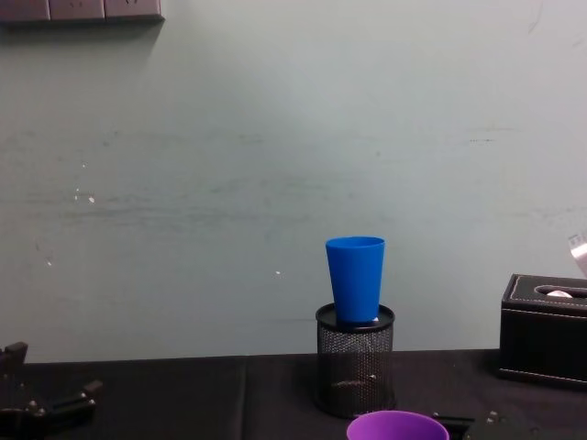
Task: Pick up one cup with a gripper and tap it against the other cup.
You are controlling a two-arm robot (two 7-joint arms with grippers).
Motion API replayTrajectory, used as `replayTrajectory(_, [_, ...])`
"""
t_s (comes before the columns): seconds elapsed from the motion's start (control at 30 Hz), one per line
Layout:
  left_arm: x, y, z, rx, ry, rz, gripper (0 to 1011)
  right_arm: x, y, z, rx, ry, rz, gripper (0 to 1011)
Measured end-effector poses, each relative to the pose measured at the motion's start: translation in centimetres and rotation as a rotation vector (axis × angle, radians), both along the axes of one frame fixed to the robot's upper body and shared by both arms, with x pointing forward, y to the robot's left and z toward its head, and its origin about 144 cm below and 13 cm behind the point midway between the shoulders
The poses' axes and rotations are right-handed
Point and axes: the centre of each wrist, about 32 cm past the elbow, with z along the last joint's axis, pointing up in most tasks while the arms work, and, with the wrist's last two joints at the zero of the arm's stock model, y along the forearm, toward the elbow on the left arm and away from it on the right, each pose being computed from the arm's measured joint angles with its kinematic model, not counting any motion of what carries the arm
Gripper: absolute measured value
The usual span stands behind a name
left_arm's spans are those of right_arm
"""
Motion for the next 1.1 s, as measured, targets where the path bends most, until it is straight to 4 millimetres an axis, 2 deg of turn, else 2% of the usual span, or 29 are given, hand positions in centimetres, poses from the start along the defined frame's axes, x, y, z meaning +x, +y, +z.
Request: replayTrajectory(1.1, [0.00,0.00,0.00,0.000,0.000,0.000,1012,0.00,0.01,0.02,0.001,0.000,0.000,726])
